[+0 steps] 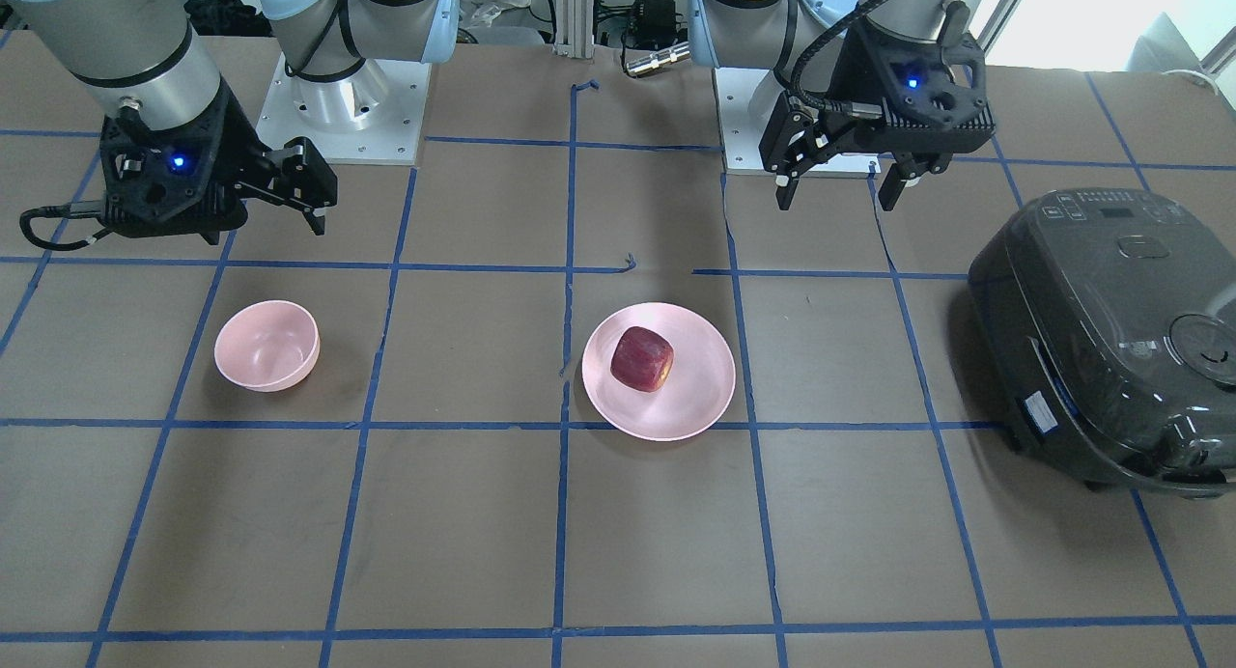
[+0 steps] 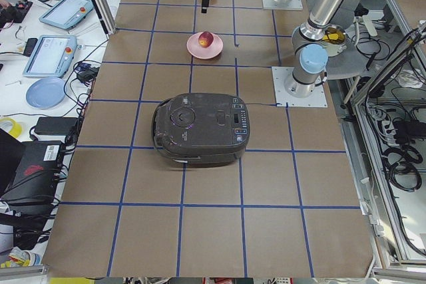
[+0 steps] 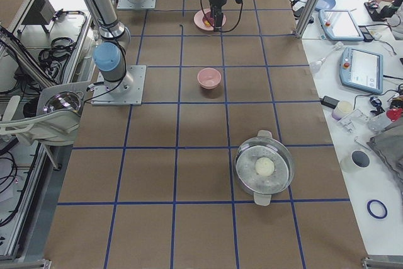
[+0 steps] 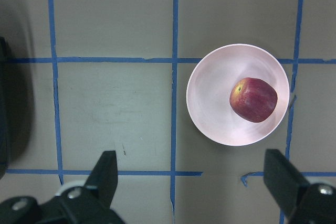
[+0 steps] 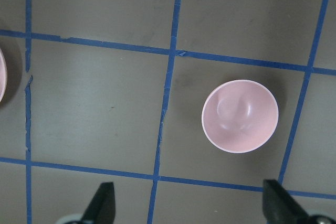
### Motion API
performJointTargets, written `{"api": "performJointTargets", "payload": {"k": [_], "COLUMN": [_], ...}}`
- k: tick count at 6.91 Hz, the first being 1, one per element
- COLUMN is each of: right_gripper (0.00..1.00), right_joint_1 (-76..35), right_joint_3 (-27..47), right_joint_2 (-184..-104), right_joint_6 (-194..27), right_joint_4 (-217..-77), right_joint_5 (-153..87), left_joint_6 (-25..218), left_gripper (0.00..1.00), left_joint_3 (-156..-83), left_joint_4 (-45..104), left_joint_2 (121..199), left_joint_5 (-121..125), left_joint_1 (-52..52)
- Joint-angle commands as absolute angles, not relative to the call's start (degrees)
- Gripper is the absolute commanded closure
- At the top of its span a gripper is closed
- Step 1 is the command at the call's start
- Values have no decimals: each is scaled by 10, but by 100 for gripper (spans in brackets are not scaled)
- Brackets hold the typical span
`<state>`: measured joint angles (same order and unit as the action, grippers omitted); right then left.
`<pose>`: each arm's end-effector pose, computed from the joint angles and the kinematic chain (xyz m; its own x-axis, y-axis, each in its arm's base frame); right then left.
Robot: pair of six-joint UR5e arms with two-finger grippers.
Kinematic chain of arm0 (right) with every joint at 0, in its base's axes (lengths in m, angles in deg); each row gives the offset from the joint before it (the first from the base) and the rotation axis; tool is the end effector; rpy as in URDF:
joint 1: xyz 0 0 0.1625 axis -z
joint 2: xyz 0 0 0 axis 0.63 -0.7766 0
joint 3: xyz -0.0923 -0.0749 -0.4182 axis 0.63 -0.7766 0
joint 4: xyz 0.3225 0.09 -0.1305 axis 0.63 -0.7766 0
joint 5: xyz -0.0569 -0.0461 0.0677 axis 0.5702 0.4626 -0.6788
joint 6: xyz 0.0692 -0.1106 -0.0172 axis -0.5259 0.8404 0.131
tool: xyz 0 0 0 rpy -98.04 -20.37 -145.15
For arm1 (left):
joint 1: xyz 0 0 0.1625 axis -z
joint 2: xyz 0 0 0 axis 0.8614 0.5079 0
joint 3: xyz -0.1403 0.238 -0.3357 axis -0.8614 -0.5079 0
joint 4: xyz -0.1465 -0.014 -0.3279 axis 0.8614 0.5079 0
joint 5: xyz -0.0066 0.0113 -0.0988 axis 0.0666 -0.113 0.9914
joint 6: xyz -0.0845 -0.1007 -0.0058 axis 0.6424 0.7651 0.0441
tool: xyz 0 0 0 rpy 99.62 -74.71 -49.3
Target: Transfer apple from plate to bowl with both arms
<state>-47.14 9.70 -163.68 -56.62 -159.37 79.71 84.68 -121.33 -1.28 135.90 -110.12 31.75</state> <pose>0.1046 -0.4352 0.4417 -0.9927 -0.1199 -0.0129 -0.1205 0.9905 0.0669 -0.1409 -0.4094 0.4881 -0.9997 -0.0258 -0.0034 -0.0252 0.9932 -0.1138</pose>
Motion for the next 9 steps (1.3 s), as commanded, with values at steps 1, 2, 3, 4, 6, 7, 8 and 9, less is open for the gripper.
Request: {"api": "performJointTargets", "payload": {"k": [1,2,3,4,6,7,8,9], "right_gripper": [0,0,0,0,0,0,0,0], "right_joint_1": [-452,-456,-457,-457,-461,-468,-471,-473], "right_joint_3": [98,98,99,97,98,93,94,97], "right_joint_2": [-1640,-1642,-1645,-1647,-1647,-1647,-1647,-1647], "right_joint_6": [-563,-567,-567,-565,-558,-558,-559,-562], "right_joint_4": [-1590,-1589,-1584,-1583,-1582,-1584,-1589,-1583], "right_joint_5": [799,795,795,793,788,748,734,739], "left_joint_6": [848,849,849,850,855,875,873,876], "left_gripper": [0,0,0,0,0,0,0,0], "left_joint_3": [-1212,-1212,-1212,-1212,-1209,-1213,-1212,-1212], "left_joint_4": [-5,1,3,4,16,22,21,14], "left_joint_2": [1360,1360,1360,1360,1361,1363,1375,1396], "left_joint_5": [-1101,-1101,-1101,-1100,-1100,-1106,-1102,-1094], "left_joint_1": [318,318,318,318,318,319,320,324]}}
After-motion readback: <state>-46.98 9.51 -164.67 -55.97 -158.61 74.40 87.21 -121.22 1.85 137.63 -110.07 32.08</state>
